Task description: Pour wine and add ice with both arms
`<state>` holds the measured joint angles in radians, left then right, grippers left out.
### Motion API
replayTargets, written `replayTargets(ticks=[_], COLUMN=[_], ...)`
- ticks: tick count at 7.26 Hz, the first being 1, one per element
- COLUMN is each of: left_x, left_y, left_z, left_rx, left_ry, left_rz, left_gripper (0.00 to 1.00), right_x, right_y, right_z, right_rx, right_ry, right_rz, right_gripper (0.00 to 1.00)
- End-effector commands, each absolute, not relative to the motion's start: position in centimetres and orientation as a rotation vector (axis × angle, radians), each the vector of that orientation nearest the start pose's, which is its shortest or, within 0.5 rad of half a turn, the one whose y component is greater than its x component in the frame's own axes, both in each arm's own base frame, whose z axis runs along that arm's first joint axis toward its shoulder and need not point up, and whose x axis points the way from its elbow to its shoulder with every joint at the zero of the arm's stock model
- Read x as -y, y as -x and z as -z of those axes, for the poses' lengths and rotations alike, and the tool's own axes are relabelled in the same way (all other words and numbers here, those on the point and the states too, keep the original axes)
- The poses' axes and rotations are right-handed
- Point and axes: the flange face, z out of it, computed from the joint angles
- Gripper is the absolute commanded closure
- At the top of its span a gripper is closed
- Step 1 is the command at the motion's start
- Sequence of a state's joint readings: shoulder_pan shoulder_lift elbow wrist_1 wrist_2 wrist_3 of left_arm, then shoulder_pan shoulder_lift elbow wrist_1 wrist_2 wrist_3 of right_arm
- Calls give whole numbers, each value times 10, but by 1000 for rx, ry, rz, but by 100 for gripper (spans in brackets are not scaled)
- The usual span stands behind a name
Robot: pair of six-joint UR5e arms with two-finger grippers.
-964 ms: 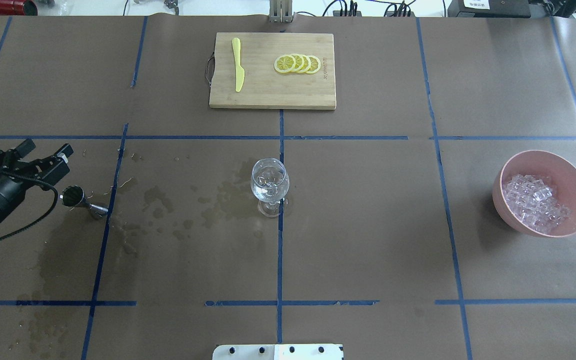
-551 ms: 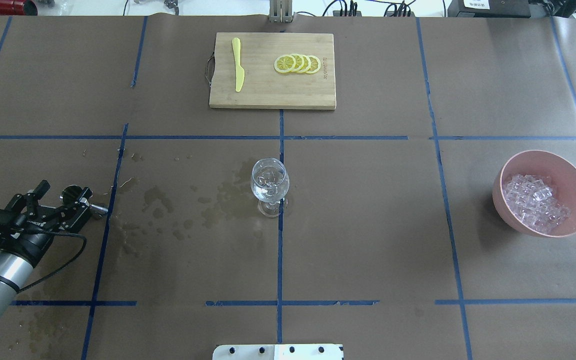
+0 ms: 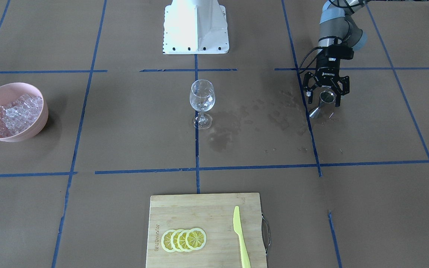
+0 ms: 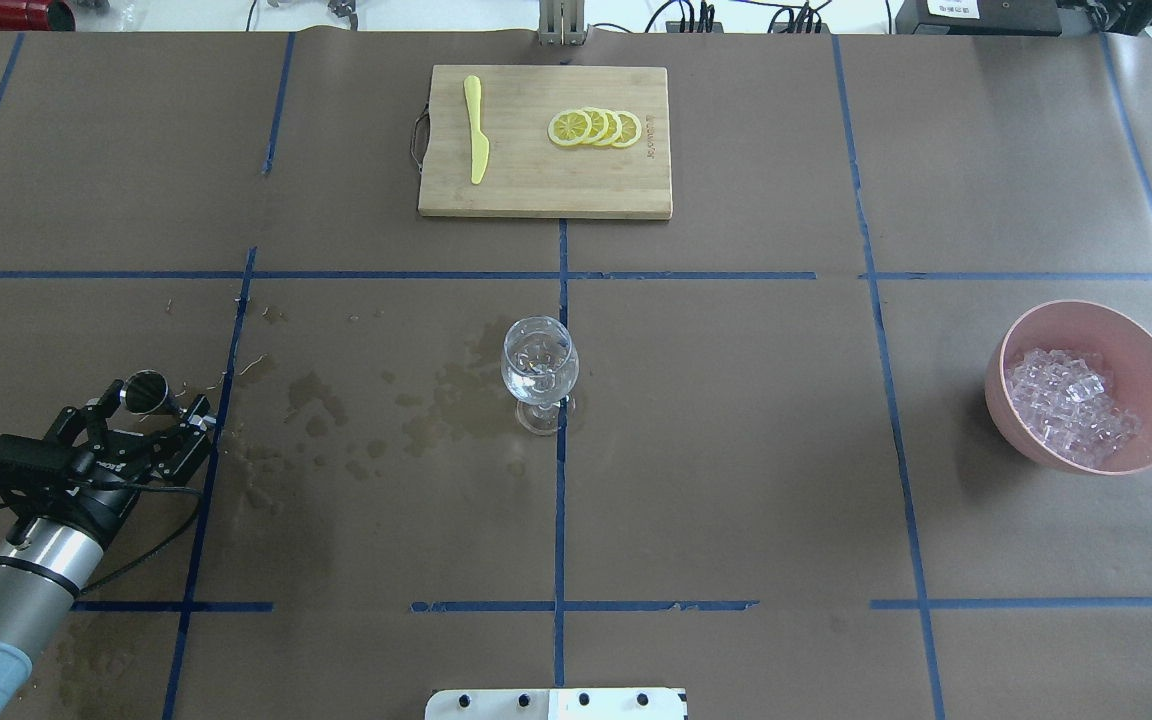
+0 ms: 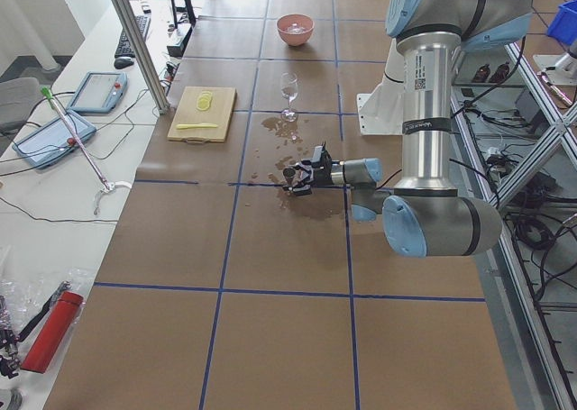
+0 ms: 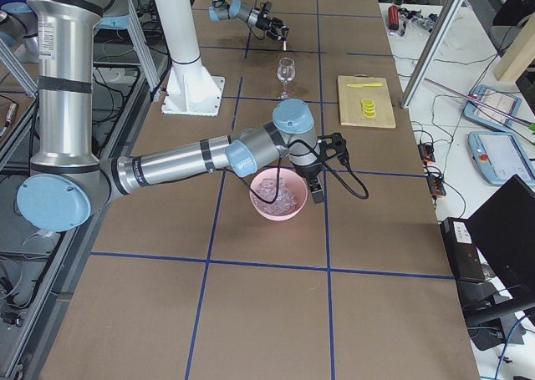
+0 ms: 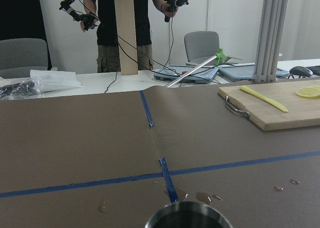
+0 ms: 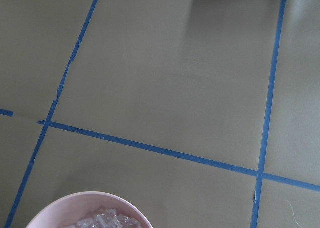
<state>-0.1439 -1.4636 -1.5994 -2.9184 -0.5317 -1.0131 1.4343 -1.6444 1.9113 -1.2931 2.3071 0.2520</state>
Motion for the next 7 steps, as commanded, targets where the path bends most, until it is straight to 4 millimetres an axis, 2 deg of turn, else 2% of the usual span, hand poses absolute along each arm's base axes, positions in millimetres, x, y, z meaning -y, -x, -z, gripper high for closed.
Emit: replayTargets(ticks=[1, 2, 6, 7], left_x=[278, 277, 268, 268], left_y=[-396, -396, -402, -403], left_z=[-542, -543, -544, -550], left_rx=[-757, -758, -771, -763], left_ry=[-1208, -1206, -1196, -1194], left_rz=[315, 313, 297, 291], left_gripper=[32, 41, 40, 40], right_x=[475, 475, 475, 475], right_y=[-2, -2, -2, -2], right_z=[-494, -494, -494, -494], right_rx=[803, 804, 804, 804], right_ry=[-371, -370, -372, -370], right_rz=[93, 92, 92, 92], right_gripper=[0, 0, 0, 0])
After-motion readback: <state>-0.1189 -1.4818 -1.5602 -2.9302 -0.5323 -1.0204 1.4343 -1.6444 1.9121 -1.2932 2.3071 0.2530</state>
